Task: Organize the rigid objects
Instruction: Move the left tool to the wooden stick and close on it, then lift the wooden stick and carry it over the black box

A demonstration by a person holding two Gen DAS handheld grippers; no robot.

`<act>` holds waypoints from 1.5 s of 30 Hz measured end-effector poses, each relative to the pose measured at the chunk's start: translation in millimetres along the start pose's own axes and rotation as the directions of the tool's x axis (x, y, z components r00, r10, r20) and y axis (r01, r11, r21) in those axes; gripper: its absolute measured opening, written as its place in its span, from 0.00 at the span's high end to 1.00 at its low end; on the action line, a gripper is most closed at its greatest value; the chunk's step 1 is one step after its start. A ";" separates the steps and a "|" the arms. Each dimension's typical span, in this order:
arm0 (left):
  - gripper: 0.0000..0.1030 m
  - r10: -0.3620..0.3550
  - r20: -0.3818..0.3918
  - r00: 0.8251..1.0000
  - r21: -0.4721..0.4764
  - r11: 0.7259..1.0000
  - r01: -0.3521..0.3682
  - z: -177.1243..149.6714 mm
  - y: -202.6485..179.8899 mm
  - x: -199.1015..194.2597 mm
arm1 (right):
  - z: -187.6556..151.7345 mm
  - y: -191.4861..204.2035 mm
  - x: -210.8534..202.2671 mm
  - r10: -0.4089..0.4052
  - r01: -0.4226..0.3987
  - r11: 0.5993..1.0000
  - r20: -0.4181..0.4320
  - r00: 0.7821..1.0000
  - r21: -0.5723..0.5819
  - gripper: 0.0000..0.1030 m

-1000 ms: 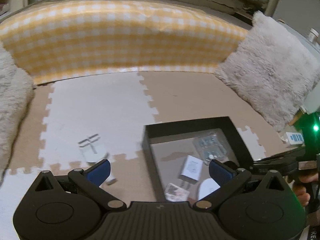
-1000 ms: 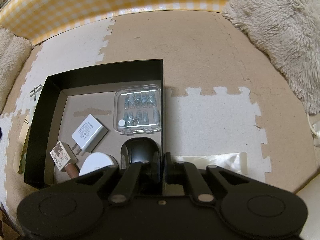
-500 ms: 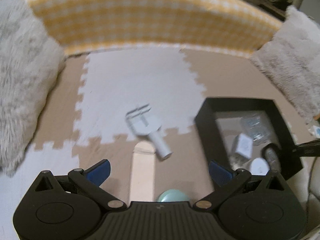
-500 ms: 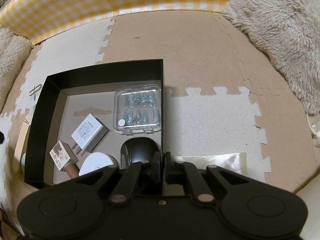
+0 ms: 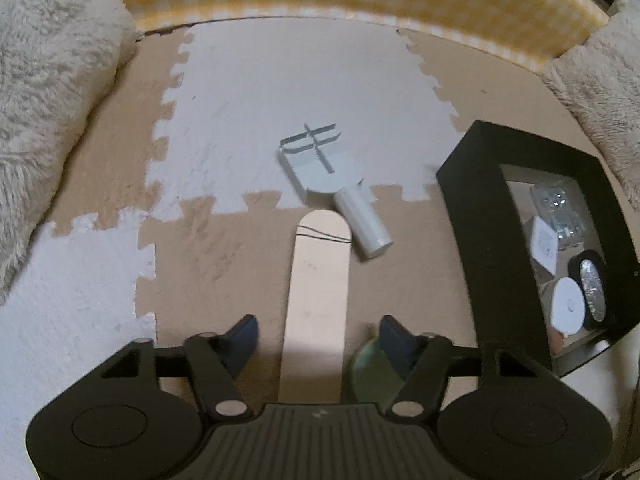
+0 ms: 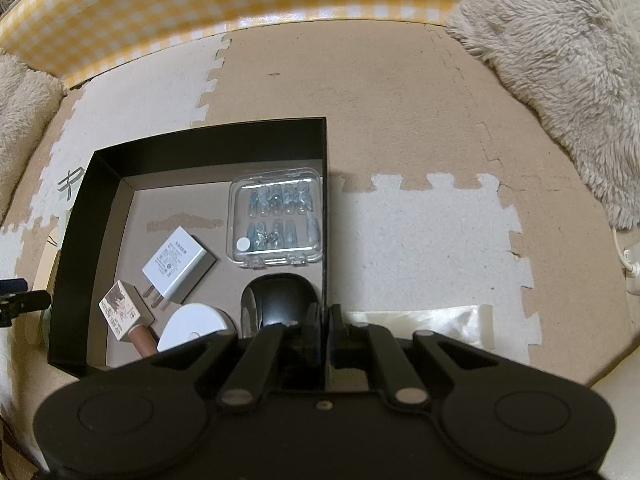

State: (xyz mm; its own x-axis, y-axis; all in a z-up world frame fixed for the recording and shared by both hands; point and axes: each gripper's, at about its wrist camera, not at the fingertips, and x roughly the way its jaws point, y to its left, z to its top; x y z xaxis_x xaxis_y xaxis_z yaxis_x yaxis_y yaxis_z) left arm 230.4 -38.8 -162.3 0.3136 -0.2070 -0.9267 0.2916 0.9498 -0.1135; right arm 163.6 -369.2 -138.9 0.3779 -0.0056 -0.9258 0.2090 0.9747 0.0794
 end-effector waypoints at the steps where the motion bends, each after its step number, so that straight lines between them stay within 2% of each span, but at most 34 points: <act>1: 0.37 0.004 -0.003 1.000 -0.002 1.000 -0.004 0.0 1.1 2.0 | 0.1 -0.3 0.0 0.000 0.000 1.000 0.000 1.000 0.000 0.96; 16: 0.40 -0.013 0.013 1.000 -0.024 1.000 0.013 3.5 -5.0 10.2 | 0.0 0.6 -0.1 -0.008 0.008 1.000 0.000 1.000 -0.007 0.96; 18: 0.45 -0.004 0.015 1.000 -0.012 1.000 0.004 3.5 -7.3 10.6 | -0.1 1.3 -0.1 -0.009 0.009 1.000 0.000 1.000 -0.009 0.96; 23: 0.65 0.012 0.013 1.000 -0.016 1.000 -0.012 4.8 -0.2 10.0 | 0.0 1.4 0.0 -0.009 0.009 1.000 0.000 1.000 -0.009 0.96; 30: 0.65 0.004 0.019 1.000 -0.008 1.000 -0.004 3.8 1.8 8.7 | -0.3 1.8 0.0 -0.007 0.007 1.000 0.000 1.000 -0.008 0.96; 40: 0.65 -0.077 0.082 0.994 -0.154 0.984 0.089 -5.8 14.4 -19.6 | -0.4 1.4 -0.2 -0.005 0.005 1.000 0.000 1.000 -0.006 0.96; 45: 0.65 -0.158 0.163 0.974 -0.181 0.965 0.187 -4.8 5.2 -41.9 | -0.4 1.4 -0.2 -0.005 0.005 1.000 0.000 1.000 -0.006 0.96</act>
State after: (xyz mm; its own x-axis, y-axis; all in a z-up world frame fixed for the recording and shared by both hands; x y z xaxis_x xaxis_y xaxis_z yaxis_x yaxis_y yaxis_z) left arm 214.5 -24.1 -125.8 0.4064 -0.3903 -0.8261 0.1767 0.9207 -0.3480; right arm 163.4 -367.8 -138.8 0.3769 -0.0108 -0.9262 0.2056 0.9760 0.0723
